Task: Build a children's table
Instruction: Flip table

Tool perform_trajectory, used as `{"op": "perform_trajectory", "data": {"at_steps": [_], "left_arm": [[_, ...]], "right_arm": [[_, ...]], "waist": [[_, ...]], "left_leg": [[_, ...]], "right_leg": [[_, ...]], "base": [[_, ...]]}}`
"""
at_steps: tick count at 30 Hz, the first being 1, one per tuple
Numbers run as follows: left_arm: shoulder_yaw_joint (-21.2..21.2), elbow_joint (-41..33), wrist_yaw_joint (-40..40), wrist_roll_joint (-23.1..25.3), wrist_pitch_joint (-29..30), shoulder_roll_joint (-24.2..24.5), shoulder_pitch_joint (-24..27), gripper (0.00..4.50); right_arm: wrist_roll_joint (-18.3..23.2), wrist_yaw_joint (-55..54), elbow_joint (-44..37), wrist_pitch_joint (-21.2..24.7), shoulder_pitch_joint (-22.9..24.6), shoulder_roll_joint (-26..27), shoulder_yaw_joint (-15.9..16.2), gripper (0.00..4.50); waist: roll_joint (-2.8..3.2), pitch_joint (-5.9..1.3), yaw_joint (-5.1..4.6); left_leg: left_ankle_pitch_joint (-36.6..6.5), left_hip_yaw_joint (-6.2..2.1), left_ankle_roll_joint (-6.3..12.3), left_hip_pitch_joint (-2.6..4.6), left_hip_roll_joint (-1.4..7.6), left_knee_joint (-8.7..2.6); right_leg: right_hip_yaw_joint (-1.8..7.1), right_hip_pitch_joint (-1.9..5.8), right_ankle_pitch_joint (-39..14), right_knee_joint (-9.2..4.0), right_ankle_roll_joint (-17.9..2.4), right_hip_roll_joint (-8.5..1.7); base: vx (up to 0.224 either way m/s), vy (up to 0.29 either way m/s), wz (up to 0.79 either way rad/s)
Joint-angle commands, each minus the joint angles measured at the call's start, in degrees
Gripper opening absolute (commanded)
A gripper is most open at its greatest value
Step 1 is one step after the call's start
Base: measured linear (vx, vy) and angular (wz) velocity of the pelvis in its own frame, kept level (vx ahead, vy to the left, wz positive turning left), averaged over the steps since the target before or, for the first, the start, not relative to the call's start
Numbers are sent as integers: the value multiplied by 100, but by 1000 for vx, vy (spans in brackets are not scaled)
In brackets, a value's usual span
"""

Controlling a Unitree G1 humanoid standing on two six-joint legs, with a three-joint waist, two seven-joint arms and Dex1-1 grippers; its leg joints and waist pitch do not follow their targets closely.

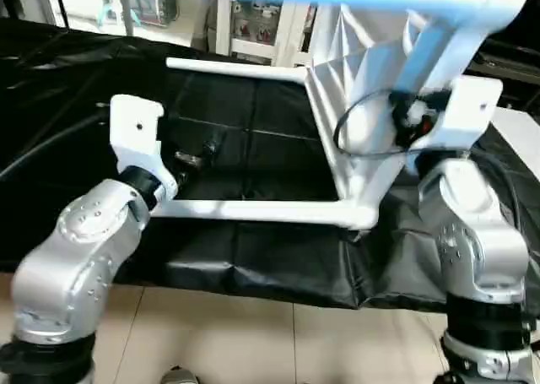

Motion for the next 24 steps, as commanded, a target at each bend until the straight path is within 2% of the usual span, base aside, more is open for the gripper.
{"op": "perform_trajectory", "data": {"at_steps": [1, 4, 5, 6, 8, 9, 11, 12, 15, 17, 18, 19, 20, 22, 23, 24], "left_arm": [[-116, 104, 79, 154, -94, -57, 35, 450], [-299, 164, 133, 384, -248, -93, 198, 450], [-368, 157, 76, 446, -353, -63, 240, 450], [-456, 166, -37, 553, -547, -25, 288, 450], [-740, 82, -527, 667, -794, 279, 363, 450], [-1032, 12, -961, 925, -1128, 681, 445, 450], [-1098, -7, -1139, 993, -1245, 830, 487, 450], [-1068, -9, -1264, 987, -1344, 890, 540, 450], [-865, 149, -1145, 882, -1323, 705, 606, 450], [-849, 231, -1109, 928, -1393, 671, 613, 450], [-770, 391, -987, 819, -1494, 437, 665, 450], [-733, 448, -942, 799, -1571, 363, 668, 450], [-645, 669, -773, 812, -1917, 147, 673, 450], [-607, 876, -712, 833, -2277, -38, 685, 450], [-625, 862, -679, 867, -2273, -77, 706, 450], [-678, 830, -596, 1067, -2272, -97, 712, 450]], "right_arm": [[171, 203, -128, -293, -49, -53, -62, 274], [171, 367, -174, -479, 61, -111, -54, 308], [194, 427, -201, -525, 95, -117, -55, 315], [239, 531, -227, -574, 130, -115, -65, 319], [275, 719, -294, -717, 225, -164, -61, 326], [315, 919, -380, -881, 388, -234, -91, 351], [383, 1039, -398, -930, 482, -254, -133, 357], [459, 1149, -376, -1016, 616, -267, -232, 363], [697, 1356, -358, -1087, 812, -186, -325, 401], [693, 1397, -345, -1152, 847, -179, -300, 407], [925, 1664, -372, -1184, 973, -158, -261, 430], [914, 1691, -371, -1235, 1002, -158, -240, 430], [963, 1850, -400, -1410, 1122, -143, -191, 430], [873, 1958, -416, -1662, 1267, -166, -152, 430], [925, 2030, -462, -1700, 1354, -157, -161, 430], [971, 2104, -515, -1749, 1467, -130, -166, 430]], "waist": [[198, -422, -26], [199, -423, -37], [226, -422, -33], [216, -420, -35], [227, -420, -19], [225, -404, -12], [216, -402, -8], [231, -393, -11], [286, -380, -22], [255, -380, -19], [301, -377, -15], [269, -351, -25], [346, -355, -7], [317, -367, 15], [391, -369, 30], [368, -371, 18]], "left_leg": [[-1067, 6, -523, 139, 34, -425], [-1024, 1, -477, 128, 42, -420], [-1027, 0, -468, 133, 40, -423], [-1073, 3, -429, 134, 42, -425], [-1111, -3, -415, 153, 43, -425], [-1212, -4, -395, 158, 49, -439], [-1241, -3, -374, 161, 52, -438], [-1316, -2, -393, 161, 53, -454], [-1607, -7, -459, 173, 64, -472], [-1820, -8, -443, 171, 58, -476], [-1921, -18, -422, 171, 50, -481], [-2102, -18, -393, 168, 58, -485], [-2224, -32, -389, 178, 56, -487], [-2260, -42, -347, 153, 55, -487], [-2256, -48, -352, 160, 50, -490], [-2248, -60, -326, 137, 58, -503]], "right_leg": [[150, 204, -529, -337, -273, -152], [150, 222, -403, -334, -329, -157], [150, 219, -405, -334, -341, -157], [149, 214, -453, -354, -339, -158], [145, 197, -550, -356, -334, -160], [147, 186, -725, -367, -293, -156], [152, 182, -741, -369, -286, -159], [155, 173, -816, -372, -315, -160], [156, 150, -918, -374, -444, -161], [156, 149, -1218, -415, -438, -170], [161, 145, -1408, -431, -429, -180], [161, 126, -1677, -484, -389, -186], [166, 110, -1855, -524, -372, -203], [159, 129, -1990, -561, -316, -216], [165, 121, -1972, -552, -316, -214], [156, 136, -1930, -539, -323, -201]], "base": [[0, 0, 0], [0, 0, 0], [0, 0, 0], [0, 0, 0], [0, 0, 0], [0, 0, 0], [0, 0, 0], [0, 0, 0], [0, 0, 0], [0, 0, 0], [0, 0, 0], [0, 0, 0], [0, 0, 0], [0, 0, 0], [0, 0, 0], [0, 0, 0]]}}
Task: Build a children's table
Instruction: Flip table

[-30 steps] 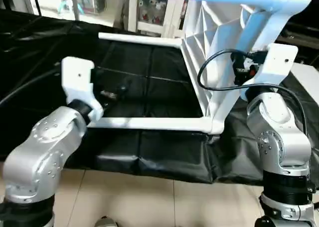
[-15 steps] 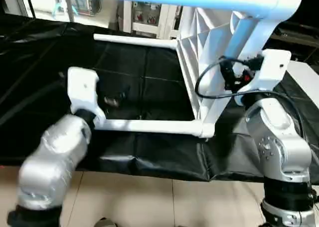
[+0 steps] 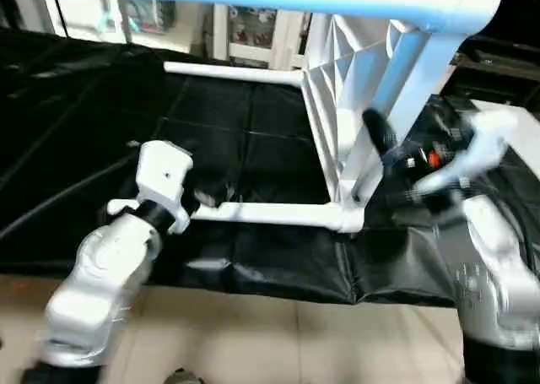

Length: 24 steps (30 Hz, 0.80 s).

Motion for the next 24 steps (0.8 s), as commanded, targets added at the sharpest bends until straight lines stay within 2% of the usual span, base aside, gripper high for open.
{"op": "perform_trajectory", "data": {"at_steps": [1, 3, 5, 6, 8, 11, 14, 16, 17, 18, 19, 20, 21, 22, 23, 24], "left_arm": [[-128, -68, 183, 332, -34, 12, 15, 450], [-294, -182, 70, 497, 210, 198, 36, 450], [-383, -247, -174, 572, 31, 364, 96, 450], [-463, -268, -313, 757, -176, 533, 99, 450], [-513, -413, -533, 1104, -539, 865, 98, 450], [-369, -653, -957, 931, -570, 1179, -36, 450], [-338, -781, -1213, 1093, -765, 1510, -370, 450], [-359, -787, -1248, 1166, -842, 1596, -449, 450], [-358, -853, -1325, 1240, -924, 1713, -615, 450], [-377, -940, -1423, 1351, -1036, 1844, -814, 450], [-376, -995, -1504, 1362, -1051, 1892, -923, 450], [-376, -995, -1504, 1362, -1051, 1892, -923, 450], [-391, -1062, -1596, 1458, -1029, 1984, -1076, 450], [-391, -1062, -1596, 1458, -1029, 1984, -1076, 450], [-397, -1115, -1689, 1480, -999, 2051, -1182, 450], [-393, -1207, -1798, 1524, -972, 2157, -1332, 450]], "right_arm": [[119, 141, -242, -111, 138, 3, -59, 430], [173, 155, -405, -135, 319, 24, -54, 430], [188, 120, -518, -143, 466, 51, -67, 430], [175, 99, -549, -163, 546, 71, -51, 430], [133, 54, -615, -203, 744, 91, -1, 430], [-57, -25, -549, -155, 941, 91, 134, 430], [-319, -205, -344, 315, 1008, 5, 385, 430], [-374, -247, -288, 464, 1015, -24, 457, 430], [-413, -339, -151, 965, 1057, -80, 648, 430], [-466, -401, 2, 1314, 1105, -95, 826, 430], [-448, -483, 71, 1531, 1111, -62, 864, 430], [-448, -483, 71, 1531, 1111, -62, 864, 430], [-470, -649, 197, 1722, 1102, 19, 857, 430], [-470, -649, 197, 1722, 1102, 19, 857, 430], [-542, -749, 303, 1757, 1089, 60, 859, 430], [-632, -786, 432, 1790, 1058, 70, 923, 430]], "waist": [[173, -333, -19], [203, -345, -20], [224, -336, -10], [185, -339, -12], [244, -346, 3], [245, -342, 2], [291, -327, 1], [284, -320, -7], [275, -320, -7], [285, -320, 1], [259, -317, -4], [284, -314, 3], [282, -306, 4], [243, -321, 13], [249, -324, 9], [213, -304, 14]], "left_leg": [[-2257, -33, -329, 121, 58, -498], [-2216, -38, -288, 123, 59, -500], [-2191, -45, -246, 115, 52, -509], [-2168, -39, -237, 99, 51, -512], [-2177, -51, -213, 115, 57, -523], [-2237, -61, -258, 119, 51, -531], [-2435, -81, -317, 131, 39, -549], [-2551, -89, -363, 140, 36, -549], [-2555, -87, -361, 136, 35, -547], [-2484, -90, -358, 137, 20, -542], [-2446, -87, -365, 136, 23, -541], [-2452, -91, -379, 136, 20, -544], [-2521, -97, -413, 134, 27, -546], [-2496, -98, -414, 136, 31, -539], [-2439, -100, -423, 119, 32, -541], [-2375, -89, -416, 101, 27, -548]], "right_leg": [[154, 121, -1963, -534, -298, -197], [156, 129, -1935, -524, -291, -191], [155, 118, -1935, -532, -312, -189], [153, 126, -1970, -527, -321, -188], [164, 110, -2018, -538, -296, -193], [154, 105, -1977, -517, -377, -193], [145, 88, -2089, -516, -425, -179], [146, 87, -2175, -525, -418, -190], [149, 88, -2199, -529, -417, -200], [151, 93, -2191, -526, -406, -183], [153, 80, -2141, -521, -417, -186], [156, 79, -2135, -511, -434, -192], [152, 74, -2189, -522, -444, -207], [147, 77, -2208, -504, -457, -221], [149, 88, -2164, -497, -467, -230], [147, 86, -2217, -501, -438, -225]], "base": [[0, 0, 0], [0, 0, 0], [0, 0, 0], [0, 0, 0], [0, 0, 0], [0, 0, 0], [0, 0, 0], [0, 0, 0], [0, 0, 0], [0, 0, 0], [0, 0, 0], [0, 0, 0], [0, 0, 0], [0, 0, 0], [0, 0, 0], [0, 0, 0]]}}
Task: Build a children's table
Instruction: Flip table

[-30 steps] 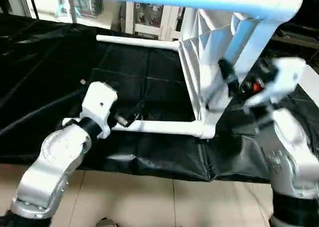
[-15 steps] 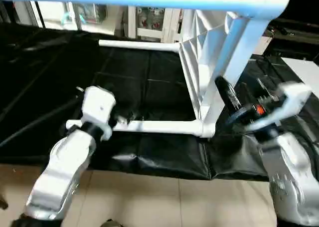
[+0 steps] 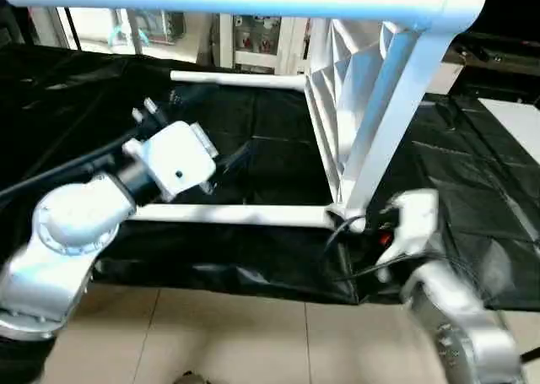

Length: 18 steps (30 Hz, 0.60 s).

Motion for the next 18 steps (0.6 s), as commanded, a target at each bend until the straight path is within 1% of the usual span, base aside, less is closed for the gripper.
{"op": "perform_trajectory", "data": {"at_steps": [1, 2, 3, 5, 6, 7, 8, 9, 10, 11, 12, 13, 14, 15, 16, 17, 18], "left_arm": [[-21, -237, -290, 92, 58, 204, -273, 450], [-24, -239, -300, 148, 64, 249, -303, 450], [-35, -208, -315, 341, 68, 388, -400, 450], [7, -58, -226, 649, 9, 513, -566, 450], [43, 23, -165, 762, 14, 554, -671, 450], [49, 41, -161, 782, 12, 564, -695, 450], [81, 143, -130, 908, -7, 628, -841, 450], [123, 271, -97, 1040, -10, 709, -1039, 450], [123, 271, -97, 1040, -10, 709, -1039, 450], [147, 328, -101, 1095, 0, 734, -1130, 450], [207, 463, -144, 1106, -34, 806, -1400, 450], [217, 498, -167, 1094, -42, 824, -1468, 450], [227, 555, -213, 1082, -60, 850, -1579, 450], [230, 622, -228, 1159, -102, 891, -1674, 450], [230, 622, -228, 1159, -102, 891, -1674, 450], [266, 719, -229, 1221, -193, 926, -1755, 450], [271, 728, -227, 1225, -204, 933, -1764, 450]], "right_arm": [[-234, -93, 179, 101, -124, -48, 56, 430], [-225, -103, 193, 144, -148, -31, 70, 430], [-183, -133, 238, 287, -234, 24, 104, 430], [7, -66, 267, 468, -362, 106, 156, 430], [170, -26, 266, 609, -408, 167, 154, 430], [210, -14, 262, 658, -418, 180, 152, 430], [460, 64, 234, 941, -464, 257, 136, 430], [771, 158, 206, 1269, -486, 347, 104, 430], [771, 158, 206, 1269, -486, 347, 104, 430], [882, 187, 200, 1416, -500, 392, 85, 430], [865, 388, 203, 1513, -478, 343, 225, 430], [815, 432, 214, 1495, -470, 317, 277, 430], [707, 505, 235, 1464, -463, 271, 365, 430], [609, 552, 260, 1392, -455, 215, 458, 430], [609, 552, 260, 1392, -455, 215, 458, 430], [703, 461, 277, 1481, -466, 281, 392, 430], [714, 447, 277, 1499, -467, 287, 383, 430]], "waist": [[89, -238, 2], [101, -242, -4], [101, -235, -13], [77, -231, -26], [96, -239, -27], [97, -241, -20], [95, -250, -15], [120, -257, -12], [122, -260, -9], [120, -259, -8], [131, -279, 11], [139, -288, 29], [135, -277, 32], [142, -285, 51], [142, -279, 59], [144, -294, 69], [136, -292, 73]], "left_leg": [[-2387, -17, -423, 117, 41, -526], [-2382, -20, -439, 112, 41, -527], [-2391, -27, -466, 110, 44, -533], [-2421, -25, -459, 121, 38, -527], [-2375, -31, -476, 113, 40, -525], [-2361, -30, -487, 119, 41, -524], [-2356, -30, -490, 130, 44, -521], [-2330, -37, -501, 132, 36, -522], [-2338, -43, -516, 130, 39, -525], [-2336, -45, -534, 118, 42, -532], [-2283, -49, -545, 127, 45, -532], [-2232, -47, -564, 132, 49, -529], [-2192, -38, -577, 116, 48, -536], [-2143, -31, -594, 126, 51, -530], [-2124, -30, -602, 124, 51, -533], [-2114, -26, -604, 131, 53, -529], [-2105, -27, -614, 121, 51, -529]], "right_leg": [[163, 69, -2314, -505, -404, -235], [162, 79, -2314, -501, -404, -239], [156, 78, -2278, -504, -400, -233], [156, 61, -2278, -501, -382, -223], [158, 73, -2254, -487, -379, -235], [158, 68, -2226, -489, -391, -240], [157, 65, -2189, -483, -407, -239], [155, 69, -2012, -459, -459, -225], [151, 75, -1985, -454, -467, -228], [149, 86, -1966, -451, -477, -233], [147, 91, -1881, -441, -527, -249], [143, 89, -1758, -433, -570, -242], [147, 94, -1662, -424, -600, -244], [151, 101, -1602, -413, -626, -255], [149, 102, -1610, -419, -630, -254], [151, 110, -1598, -415, -635, -258], [152, 113, -1621, -411, -638, -266]], "base": [[0, 0, 0], [0, 0, 0], [0, 0, 0], [0, 0, 0], [0, 0, 0], [0, 0, 0], [0, 0, 0], [0, 0, 0], [0, 0, 0], [0, 0, 0], [0, 0, 0], [0, 0, 0], [0, 0, 0], [0, 0, 0], [0, 0, 0], [0, 0, 0], [0, 0, 0]]}}
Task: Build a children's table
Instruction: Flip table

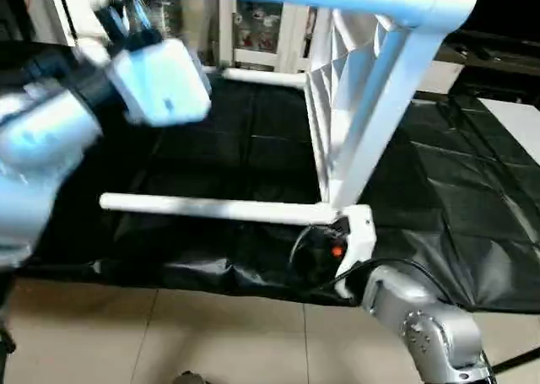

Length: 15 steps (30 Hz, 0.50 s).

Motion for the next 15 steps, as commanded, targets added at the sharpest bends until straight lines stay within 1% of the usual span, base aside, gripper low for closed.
{"op": "perform_trajectory", "data": {"at_steps": [1, 2, 3, 4, 5, 6, 8, 9, 11, 12, 14, 15], "left_arm": [[54, 73, -49, 125, -139, 51, -113, 450], [88, 108, -48, 109, -213, 66, -168, 450], [110, 132, -48, 101, -266, 76, -209, 450], [135, 153, -73, 13, -460, 64, -291, 450], [146, 160, -130, -111, -567, 34, -332, 450], [137, 173, -194, -178, -624, 32, -352, 450], [121, 178, -212, -133, -586, 62, -336, 450], [99, 219, -196, -8, -462, 97, -260, 450], [145, 365, -83, 154, -456, 131, -265, 450], [157, 516, -86, 270, -510, 220, -316, 450], [143, 595, -138, 285, -547, 273, -348, 450], [107, 752, -259, 268, -630, 343, -411, 450]], "right_arm": [[60, -119, 22, 194, -17, 6, -118, 430], [87, -178, 21, 284, -18, 11, -137, 430], [92, -211, 19, 342, -19, 5, -141, 430], [83, -221, 18, 422, 2, -18, -137, 430], [61, -214, 29, 460, 14, -38, -118, 430], [13, -180, 55, 452, 27, -57, -87, 430], [-22, -159, 76, 411, 29, -63, -65, 430], [-61, -193, 125, 311, 14, -35, -90, 430], [-62, -210, 133, 237, -20, -7, -114, 430], [-11, -227, 118, 237, -48, 45, -162, 430], [-7, -228, 112, 245, -54, 46, -162, 430], [-35, -229, 103, 263, -70, 27, -141, 430]], "waist": [[169, -287, 19], [192, -294, 33], [187, -295, 33], [217, -293, 56], [207, -292, 55], [228, -292, 76], [226, -286, 102], [231, -279, 103], [221, -278, 102], [234, -276, 107], [233, -273, 100], [223, -271, 98]], "left_leg": [[-2106, -19, -623, 128, 52, -526], [-2115, -24, -642, 136, 52, -526], [-2115, -23, -650, 136, 54, -525], [-2147, -27, -664, 146, 55, -527], [-2177, -26, -666, 147, 56, -527], [-2249, -29, -687, 150, 57, -531], [-2349, -27, -694, 162, 61, -529], [-2393, -31, -701, 152, 62, -536], [-2439, -32, -694, 154, 58, -531], [-2480, -44, -693, 157, 57, -531], [-2525, -48, -681, 155, 55, -532], [-2578, -62, -683, 157, 61, -541]], "right_leg": [[158, 118, -1632, -417, -630, -264], [156, 117, -1603, -413, -641, -264], [156, 117, -1571, -405, -650, -263], [157, 112, -1574, -408, -661, -268], [156, 110, -1582, -414, -659, -265], [155, 110, -1586, -417, -666, -266], [159, 95, -1648, -419, -669, -274], [160, 99, -1735, -420, -650, -280], [161, 93, -1897, -437, -621, -290], [159, 89, -2028, -451, -588, -297], [162, 82, -2096, -460, -564, -297], [157, 80, -2150, -463, -560, -301]], "base": [[0, 0, 0], [0, 0, 0], [0, 0, 0], [0, 0, 0], [0, 0, 0], [0, 0, 0], [0, 0, 0], [0, 0, 0], [0, 0, 0], [0, 0, 0], [0, 0, 0], [0, 0, 0]]}}
